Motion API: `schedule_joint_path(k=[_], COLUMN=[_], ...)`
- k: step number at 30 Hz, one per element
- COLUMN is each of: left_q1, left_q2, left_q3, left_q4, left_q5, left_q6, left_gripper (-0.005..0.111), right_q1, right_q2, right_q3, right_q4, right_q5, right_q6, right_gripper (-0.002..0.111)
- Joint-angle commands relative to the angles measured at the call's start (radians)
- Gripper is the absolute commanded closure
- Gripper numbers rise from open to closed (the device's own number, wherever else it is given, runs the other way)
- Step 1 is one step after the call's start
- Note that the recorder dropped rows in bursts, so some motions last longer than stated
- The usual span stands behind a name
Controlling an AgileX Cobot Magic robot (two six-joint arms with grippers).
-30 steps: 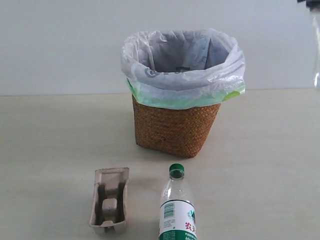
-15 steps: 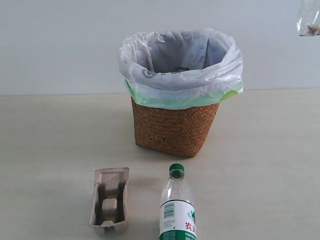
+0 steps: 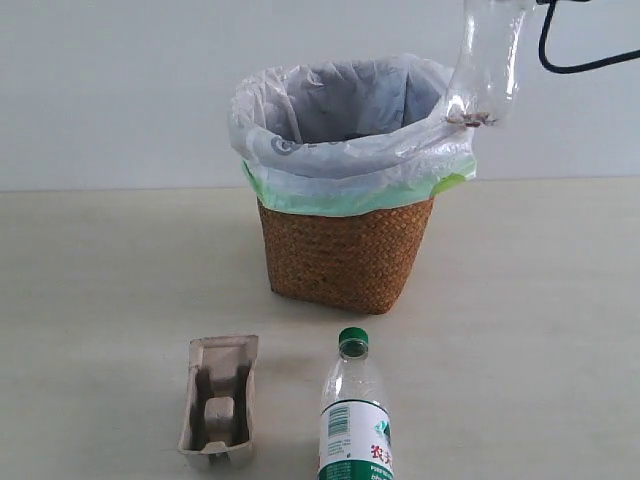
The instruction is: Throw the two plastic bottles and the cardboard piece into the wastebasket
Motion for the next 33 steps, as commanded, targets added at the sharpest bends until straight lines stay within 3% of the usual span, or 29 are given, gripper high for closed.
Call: schedule_joint_path(k=[1, 11, 16, 22, 26, 31, 33], left_q1=[0.004, 0.004, 0.004, 0.004, 0.004, 0.004, 0.004], left_q2=[-0.003, -0.003, -0.003, -0.003, -0.003, -0.003, -0.003], left_q3=[-0.004, -0.004, -0.004, -0.004, -0.004, -0.004, -0.004], left_q4=[0.0, 0.0, 0.0, 0.0, 0.0, 0.0, 0.0], left_q5=[-0.007, -0.007, -0.007, -0.007, -0.007, -0.007, -0.007], left_q6=[-0.009, -0.009, -0.009, -0.009, -0.009, -0.009, -0.009], left_gripper=[-0.001, -0.001, -0.001, -0.001, -0.001, -0.001, -0.001], right_q1=[-0.024, -0.073, -0.073, -0.063, -0.032, -0.033, -0.033], right_q2=[-0.041, -0.059, -0.057, -0.026, -0.037, -0.049, -0.044], right_q3=[-0.014, -0.035, -0.044, -0.044, -0.044, -0.044, -0.044], right_q4=[-0.071, -0.504, -0.473, -0.112, -0.063, -0.074, -0.227], right_q5=[0.063, 0.358, 0.307, 0.031, -0.115, -0.026, 0.089], right_q6=[-0.105, -0.068, 0.091, 0.13, 0.125, -0.013, -0.144], right_gripper=[0.108, 0.108, 0.108, 0.108, 0.108, 0.108, 0.108])
